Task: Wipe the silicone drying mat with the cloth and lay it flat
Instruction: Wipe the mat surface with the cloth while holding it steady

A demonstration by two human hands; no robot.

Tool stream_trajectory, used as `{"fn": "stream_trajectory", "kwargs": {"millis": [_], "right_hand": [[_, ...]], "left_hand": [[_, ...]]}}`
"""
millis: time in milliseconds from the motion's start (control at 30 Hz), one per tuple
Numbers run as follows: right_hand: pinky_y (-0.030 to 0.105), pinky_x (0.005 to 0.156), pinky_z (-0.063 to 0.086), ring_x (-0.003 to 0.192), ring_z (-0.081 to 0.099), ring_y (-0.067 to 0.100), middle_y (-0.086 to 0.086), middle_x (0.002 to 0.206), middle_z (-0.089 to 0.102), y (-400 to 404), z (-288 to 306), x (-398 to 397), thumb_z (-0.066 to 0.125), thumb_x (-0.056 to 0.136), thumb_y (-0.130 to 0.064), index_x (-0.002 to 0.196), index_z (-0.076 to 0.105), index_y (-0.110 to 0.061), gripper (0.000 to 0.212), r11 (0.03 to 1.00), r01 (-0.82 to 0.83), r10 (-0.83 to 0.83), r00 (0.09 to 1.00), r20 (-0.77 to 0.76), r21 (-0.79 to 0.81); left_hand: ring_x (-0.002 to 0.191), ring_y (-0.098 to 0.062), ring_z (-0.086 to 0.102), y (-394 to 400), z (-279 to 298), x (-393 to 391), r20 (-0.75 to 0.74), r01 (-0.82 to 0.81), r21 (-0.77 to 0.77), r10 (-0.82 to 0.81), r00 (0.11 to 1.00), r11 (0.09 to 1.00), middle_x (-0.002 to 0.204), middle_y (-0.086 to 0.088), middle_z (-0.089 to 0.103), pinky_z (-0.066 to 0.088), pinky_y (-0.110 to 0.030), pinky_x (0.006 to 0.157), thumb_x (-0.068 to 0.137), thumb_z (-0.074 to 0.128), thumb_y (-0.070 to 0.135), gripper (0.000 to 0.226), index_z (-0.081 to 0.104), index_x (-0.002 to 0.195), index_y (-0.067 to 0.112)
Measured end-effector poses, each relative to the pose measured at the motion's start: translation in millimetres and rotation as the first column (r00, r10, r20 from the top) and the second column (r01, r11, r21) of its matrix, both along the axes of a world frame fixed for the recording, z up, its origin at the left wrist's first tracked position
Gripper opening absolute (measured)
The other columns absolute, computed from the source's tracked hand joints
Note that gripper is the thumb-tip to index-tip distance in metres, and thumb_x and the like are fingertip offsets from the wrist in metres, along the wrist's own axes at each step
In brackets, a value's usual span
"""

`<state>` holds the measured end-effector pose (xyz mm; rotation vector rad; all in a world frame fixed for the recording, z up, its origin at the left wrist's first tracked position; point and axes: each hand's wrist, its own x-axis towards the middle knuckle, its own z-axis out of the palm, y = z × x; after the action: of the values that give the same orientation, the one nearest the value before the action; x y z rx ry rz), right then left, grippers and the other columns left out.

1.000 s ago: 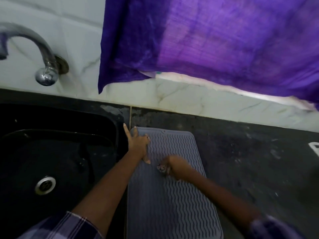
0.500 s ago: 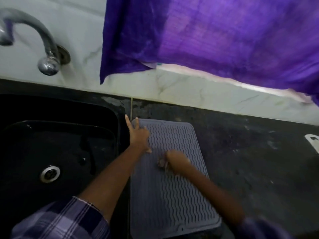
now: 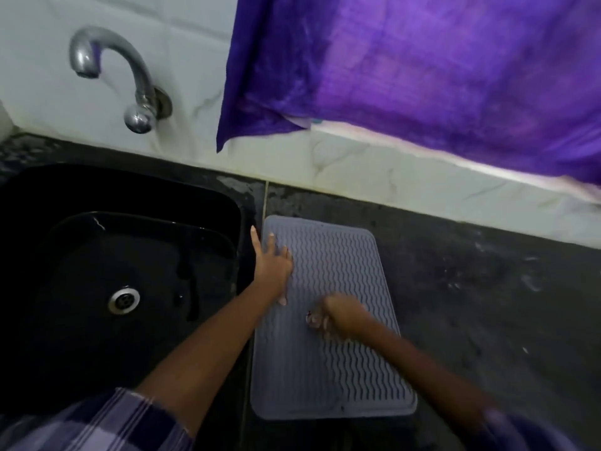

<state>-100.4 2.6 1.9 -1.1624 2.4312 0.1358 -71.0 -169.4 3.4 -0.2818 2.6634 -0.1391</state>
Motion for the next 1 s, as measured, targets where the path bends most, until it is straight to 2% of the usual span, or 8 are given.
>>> {"fn": "stream_trajectory", "kwargs": {"millis": [167, 333, 500, 600, 700, 867, 933, 1000], "right_hand": [[0.039, 0.099, 0.045, 0.114, 0.059, 0.032, 0.016, 0.121, 0.064, -72.5, -7.3, -61.4, 0.053, 0.094, -0.016, 0.115, 0.064, -0.007, 0.026, 0.972, 0.187, -0.218, 0.943, -0.252, -0.143], [0.042, 0.109, 0.038, 0.125, 0.048, 0.03, 0.011, 0.131, 0.055, -24.9, -39.1, 17.1, 0.048, 0.093, -0.03, 0.121, 0.059, -0.016, 0.032, 0.934, 0.301, -0.336, 0.923, -0.189, -0.191], [0.043, 0.094, 0.049, 0.11, 0.059, 0.032, 0.016, 0.116, 0.063, 21.2, -14.6, 59.8, 0.047, 0.096, -0.019, 0.11, 0.063, -0.005, 0.026, 0.989, -0.148, 0.149, 0.986, -0.072, 0.02], [0.046, 0.101, 0.047, 0.111, 0.06, 0.033, 0.018, 0.116, 0.064, -31.8, 2.1, 5.7, 0.054, 0.094, -0.025, 0.112, 0.063, -0.001, 0.031, 1.0, 0.012, -0.011, 0.977, -0.213, 0.003], [0.041, 0.105, 0.041, 0.121, 0.051, 0.032, 0.019, 0.13, 0.056, -47.6, -16.5, 7.9, 0.05, 0.094, -0.01, 0.121, 0.056, -0.001, 0.029, 0.952, 0.234, -0.276, 0.935, -0.223, -0.198], [0.046, 0.094, 0.048, 0.108, 0.058, 0.03, 0.009, 0.112, 0.064, 51.7, -28.9, 115.0, 0.043, 0.094, -0.017, 0.105, 0.063, -0.015, 0.023, 0.951, 0.154, -0.19, 0.975, -0.114, -0.27], [0.04, 0.091, 0.049, 0.105, 0.06, 0.029, 0.012, 0.108, 0.066, 76.6, -17.7, 124.6, 0.053, 0.09, -0.013, 0.102, 0.066, -0.009, 0.018, 0.988, -0.009, 0.008, 1.0, -0.011, -0.157], [0.032, 0.079, 0.051, 0.092, 0.066, 0.031, 0.016, 0.091, 0.07, 61.1, 5.0, 97.2, 0.058, 0.091, -0.015, 0.089, 0.068, -0.002, 0.016, 0.997, -0.014, 0.018, 0.999, 0.045, -0.079]], "left_hand": [[0.147, -0.044, -0.018, 28.4, -25.4, 15.6, 0.126, -0.058, -0.081, 0.068, 0.99, 0.995, 0.164, -0.004, -0.002, -0.016, -0.084, 0.092, 0.053, 0.078, 0.07, 0.135, 0.006, 0.156, 0.02], [0.149, -0.042, -0.007, 31.0, -21.5, 30.3, -0.004, -0.095, -0.053, 0.095, 0.995, 0.994, 0.158, -0.001, 0.026, -0.014, -0.081, 0.099, 0.056, 0.081, 0.062, 0.117, 0.026, 0.151, 0.021], [0.149, -0.043, -0.005, 38.1, -9.9, 56.1, -0.025, -0.182, -0.028, 0.181, 0.983, 0.983, 0.159, -0.005, 0.023, -0.009, -0.081, 0.102, 0.067, 0.074, 0.063, 0.112, 0.02, 0.153, 0.015], [0.148, -0.044, -0.011, 38.5, -7.9, 59.6, 0.041, -0.174, -0.104, 0.179, 0.983, 0.979, 0.164, -0.007, 0.006, -0.01, -0.081, 0.1, 0.063, 0.075, 0.066, 0.129, 0.002, 0.156, 0.014], [0.149, -0.043, -0.009, 38.0, -18.5, 63.9, 0.019, -0.106, -0.192, 0.111, 0.994, 0.976, 0.164, -0.007, 0.004, -0.012, -0.081, 0.098, 0.057, 0.077, 0.068, 0.138, -0.002, 0.155, 0.011], [0.149, -0.042, -0.006, 31.7, -15.0, 77.4, -0.073, -0.16, -0.145, 0.151, 0.986, 0.976, 0.164, -0.008, 0.009, -0.009, -0.081, 0.101, 0.062, 0.072, 0.07, 0.131, 0.002, 0.155, 0.01], [0.149, -0.043, -0.006, 36.9, -10.5, 82.5, -0.078, -0.145, -0.149, 0.135, 0.988, 0.978, 0.163, -0.01, 0.009, -0.007, -0.08, 0.104, 0.066, 0.071, 0.067, 0.128, 0.0, 0.155, 0.008], [0.149, -0.043, -0.007, 44.2, -11.3, 82.2, -0.078, -0.111, -0.184, 0.098, 0.992, 0.977, 0.164, -0.01, 0.006, -0.008, -0.079, 0.103, 0.066, 0.073, 0.065, 0.131, -0.004, 0.154, 0.007]]}}
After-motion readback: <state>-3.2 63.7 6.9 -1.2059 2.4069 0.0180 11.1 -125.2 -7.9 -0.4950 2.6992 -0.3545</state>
